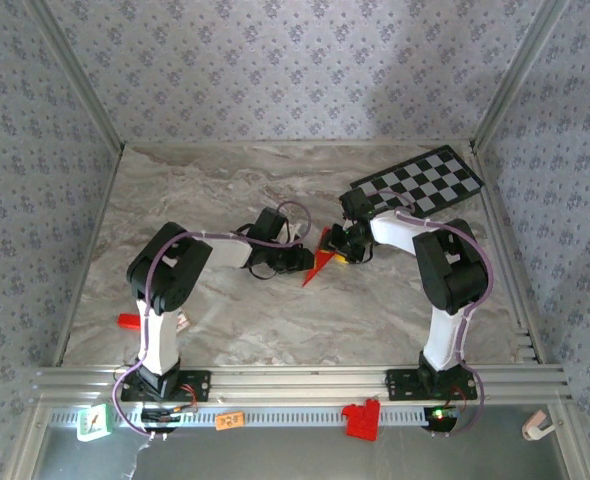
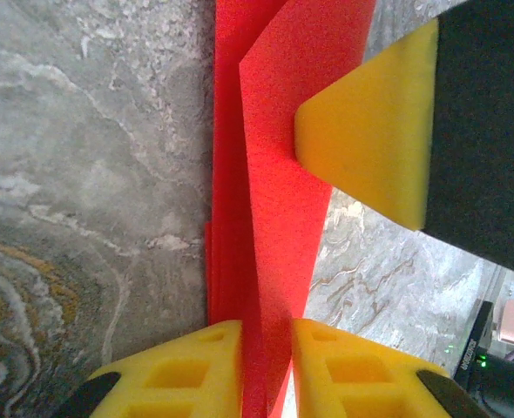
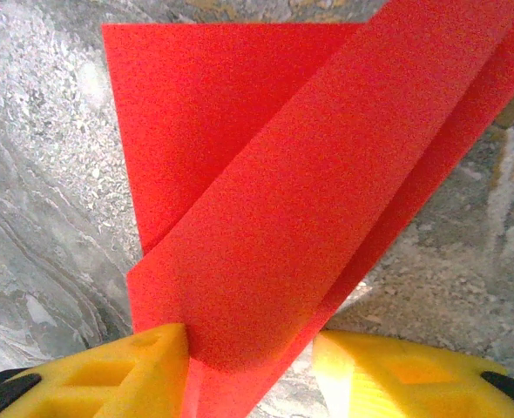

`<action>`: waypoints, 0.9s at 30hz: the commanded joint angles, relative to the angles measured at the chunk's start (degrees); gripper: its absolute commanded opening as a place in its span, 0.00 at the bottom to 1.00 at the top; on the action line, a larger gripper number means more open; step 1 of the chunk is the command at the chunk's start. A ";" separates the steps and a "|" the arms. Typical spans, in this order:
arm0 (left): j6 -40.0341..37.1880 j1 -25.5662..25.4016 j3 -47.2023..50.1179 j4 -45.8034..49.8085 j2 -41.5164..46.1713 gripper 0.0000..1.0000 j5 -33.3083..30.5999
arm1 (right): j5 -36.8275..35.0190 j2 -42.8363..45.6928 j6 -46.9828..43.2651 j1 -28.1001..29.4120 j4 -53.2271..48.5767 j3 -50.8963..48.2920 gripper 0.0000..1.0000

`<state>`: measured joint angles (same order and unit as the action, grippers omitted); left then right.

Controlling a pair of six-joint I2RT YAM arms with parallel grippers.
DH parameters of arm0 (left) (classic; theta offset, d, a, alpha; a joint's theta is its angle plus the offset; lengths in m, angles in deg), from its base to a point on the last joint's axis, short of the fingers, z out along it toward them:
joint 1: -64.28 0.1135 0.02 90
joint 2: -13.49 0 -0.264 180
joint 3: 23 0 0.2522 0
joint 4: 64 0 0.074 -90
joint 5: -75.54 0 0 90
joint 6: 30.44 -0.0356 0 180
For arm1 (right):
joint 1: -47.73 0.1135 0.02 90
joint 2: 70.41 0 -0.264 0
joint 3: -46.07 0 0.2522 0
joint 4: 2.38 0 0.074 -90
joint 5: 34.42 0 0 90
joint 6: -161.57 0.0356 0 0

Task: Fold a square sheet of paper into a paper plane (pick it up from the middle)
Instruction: Fold the wing for the fifth time at the center of the table.

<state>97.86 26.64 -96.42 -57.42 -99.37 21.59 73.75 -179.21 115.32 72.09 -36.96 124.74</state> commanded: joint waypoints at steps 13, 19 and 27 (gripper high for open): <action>-3.41 -1.40 -4.82 14.63 -3.81 0.19 -4.95 | -6.66 -6.83 -0.43 0.14 -4.70 -4.04 0.48; -3.19 -1.46 -5.91 17.27 -4.38 0.17 -6.26 | -4.34 -5.05 -1.12 -0.32 -4.37 -3.41 0.46; -1.93 -1.38 -5.95 17.59 -4.82 0.15 -6.26 | -0.33 6.84 -3.87 -2.55 -2.12 -3.20 0.53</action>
<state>95.68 25.63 -102.78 -45.69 -101.07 17.85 75.26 -176.08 113.53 71.26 -36.06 123.34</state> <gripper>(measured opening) 0.156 0.521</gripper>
